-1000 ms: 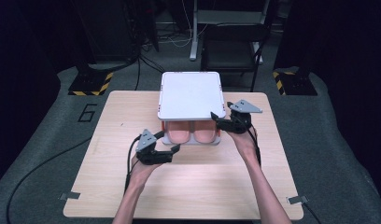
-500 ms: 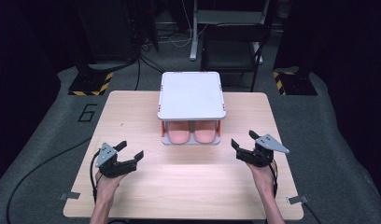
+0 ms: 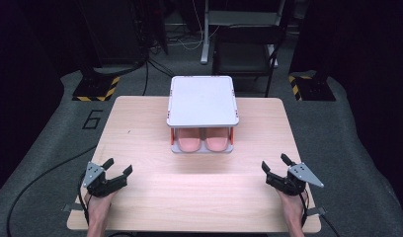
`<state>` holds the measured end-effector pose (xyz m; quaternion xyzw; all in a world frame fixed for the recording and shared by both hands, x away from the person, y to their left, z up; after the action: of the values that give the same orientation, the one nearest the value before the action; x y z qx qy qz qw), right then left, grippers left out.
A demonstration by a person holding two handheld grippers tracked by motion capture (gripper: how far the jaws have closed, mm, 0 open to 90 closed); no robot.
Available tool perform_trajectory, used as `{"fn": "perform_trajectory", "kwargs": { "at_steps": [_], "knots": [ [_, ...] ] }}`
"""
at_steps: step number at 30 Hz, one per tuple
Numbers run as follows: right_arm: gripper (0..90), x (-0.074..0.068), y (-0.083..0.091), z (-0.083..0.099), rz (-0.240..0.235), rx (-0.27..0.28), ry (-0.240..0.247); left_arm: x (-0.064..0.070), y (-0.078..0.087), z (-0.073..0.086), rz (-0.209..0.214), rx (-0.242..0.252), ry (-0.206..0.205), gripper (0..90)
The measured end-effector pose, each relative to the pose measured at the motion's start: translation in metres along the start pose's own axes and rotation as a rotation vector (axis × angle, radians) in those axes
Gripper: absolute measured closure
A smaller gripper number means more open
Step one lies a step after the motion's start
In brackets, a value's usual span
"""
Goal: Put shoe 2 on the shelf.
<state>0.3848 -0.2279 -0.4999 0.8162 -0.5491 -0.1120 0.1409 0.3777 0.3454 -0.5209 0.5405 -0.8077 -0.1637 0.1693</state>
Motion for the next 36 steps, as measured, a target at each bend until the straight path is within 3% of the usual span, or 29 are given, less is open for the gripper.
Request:
{"fn": "perform_trajectory", "kwargs": {
  "at_steps": [3,7,14,28,36],
  "knots": [
    [18.0,0.0025,0.0000,0.0015,0.005,-0.002,-0.007,-0.0008,0.0014,0.0004,-0.010,0.003,0.004,15.7],
    [18.2,0.0043,0.0008,0.0040,0.008,-0.004,-0.023,-0.0040,0.0035,-0.0008,-0.014,0.039,0.041,15.8],
    [18.2,0.0057,0.0025,0.0049,0.013,0.003,-0.038,-0.0077,0.0034,0.0006,-0.006,0.041,0.075,15.7],
    [18.0,0.0068,0.0002,0.0074,-0.020,-0.006,-0.070,-0.0075,0.0005,0.0021,-0.004,0.046,0.093,15.7],
    [14.7,0.0102,0.0005,0.0086,-0.015,-0.011,-0.091,-0.0060,-0.0012,0.0020,-0.001,0.042,0.080,15.7]
  ]
}}
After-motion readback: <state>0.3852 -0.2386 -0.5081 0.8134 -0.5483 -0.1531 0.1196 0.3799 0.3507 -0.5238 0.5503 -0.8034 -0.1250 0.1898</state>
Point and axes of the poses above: each handheld gripper's, and its own axes: y roughly backward along the jaws, z roughly out of its underside, x roughly to its right, the point moved 3 cm from there along -y, roughly forward along the jaws, and after that the axes turned 11 degrees about -x, right-handed, at the moved point
